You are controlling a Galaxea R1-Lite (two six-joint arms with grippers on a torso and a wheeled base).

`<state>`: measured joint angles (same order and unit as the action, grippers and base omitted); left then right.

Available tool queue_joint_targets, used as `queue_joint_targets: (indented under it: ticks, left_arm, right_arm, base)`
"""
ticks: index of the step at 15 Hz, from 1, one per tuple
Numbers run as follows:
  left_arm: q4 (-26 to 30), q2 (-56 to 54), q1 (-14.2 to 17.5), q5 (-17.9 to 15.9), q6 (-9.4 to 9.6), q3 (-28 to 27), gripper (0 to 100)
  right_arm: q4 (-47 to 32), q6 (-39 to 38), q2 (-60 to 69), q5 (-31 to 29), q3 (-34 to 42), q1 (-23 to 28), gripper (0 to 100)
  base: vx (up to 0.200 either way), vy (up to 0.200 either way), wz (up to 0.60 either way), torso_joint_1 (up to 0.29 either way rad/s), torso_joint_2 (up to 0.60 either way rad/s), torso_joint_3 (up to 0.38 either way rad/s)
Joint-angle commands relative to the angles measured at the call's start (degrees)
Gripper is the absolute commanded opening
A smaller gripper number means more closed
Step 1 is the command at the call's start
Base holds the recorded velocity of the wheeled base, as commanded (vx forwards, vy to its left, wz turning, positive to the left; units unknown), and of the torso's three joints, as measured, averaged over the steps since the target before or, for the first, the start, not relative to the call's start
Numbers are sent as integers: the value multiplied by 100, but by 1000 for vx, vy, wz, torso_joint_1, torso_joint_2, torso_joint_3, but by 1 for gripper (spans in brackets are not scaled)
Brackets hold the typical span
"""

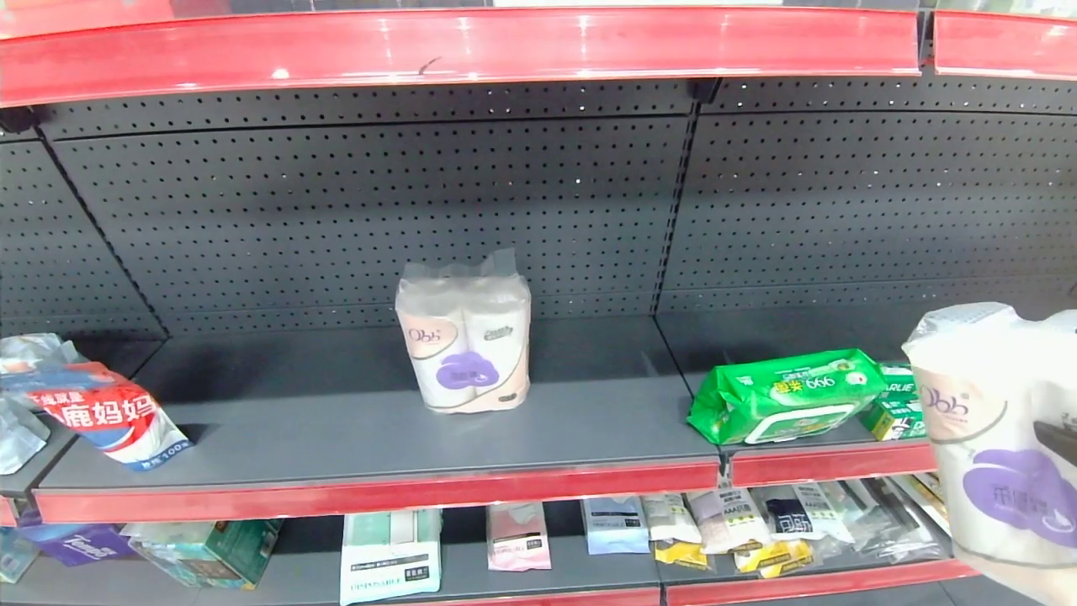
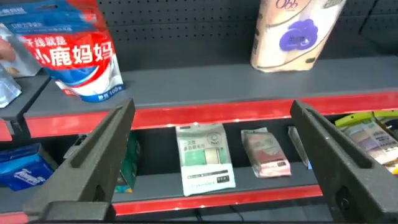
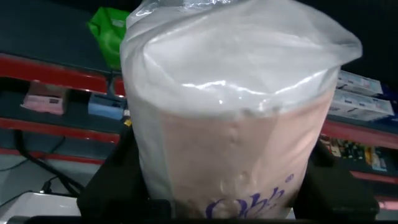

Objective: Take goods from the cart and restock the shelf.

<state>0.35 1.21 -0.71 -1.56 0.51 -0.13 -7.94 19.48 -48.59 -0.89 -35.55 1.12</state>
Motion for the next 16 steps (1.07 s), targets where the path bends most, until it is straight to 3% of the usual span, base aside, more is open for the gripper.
queue_joint_targets:
  ticks: [1,4,5,6,7,8,10,11,12,13,14,15,16]
  left_arm:
    - [0,266,-114,-46,37,-4,100]
    - [9,442,-131,33,37,-118,100]
    - [26,1330,-149,209,-218,-1041,100]
    - [17,2402,-140,385,-983,-1806,100]
    - [-44,3202,-123,490,-1282,-2272,100]
    - [-132,3782,-61,543,-1159,-2527,100]
    - [-343,4564,88,543,-666,-2711,100]
    - [-334,4889,62,323,-95,-2650,100]
    - [-361,5091,53,-196,186,-2615,100]
    - [-475,5531,141,-1030,494,-2641,100]
    - [-818,6049,334,-1496,766,-2641,100]
    - [-1442,6708,510,-1988,916,-2685,100]
    - [-1846,7139,598,-2446,933,-2782,100]
  right_arm:
    - [11,-129,737,300,320,-15,0]
    - [55,-94,887,151,320,46,0]
    - [64,-138,878,36,268,64,0]
    - [73,-287,904,89,338,20,0]
    - [64,-551,983,230,426,-42,0]
    - [73,-700,1106,291,540,-51,0]
    - [73,-726,1185,238,602,-33,0]
    - [55,-691,1185,115,540,-15,0]
    - [64,-691,1141,45,523,-15,0]
    - [64,-691,1071,36,523,-24,0]
    - [64,-691,1027,45,540,-24,0]
    - [64,-691,1001,63,558,-33,0]
    - [55,-691,966,54,566,-33,0]
  base:
    - [0,0,0,0,0,0]
    - [0,0,0,0,0,0]
    - [0,0,0,0,0,0]
    - [0,0,0,0,0,0]
    - [0,0,0,0,0,0]
    - [0,0,0,0,0,0]
    - [0,0,0,0,0,0]
    - [0,0,0,0,0,0]
    - [0,0,0,0,0,0]
    - [0,0,0,0,0,0]
    - [0,0,0,0,0,0]
    - [0,0,0,0,0,0]
    - [0,0,0,0,0,0]
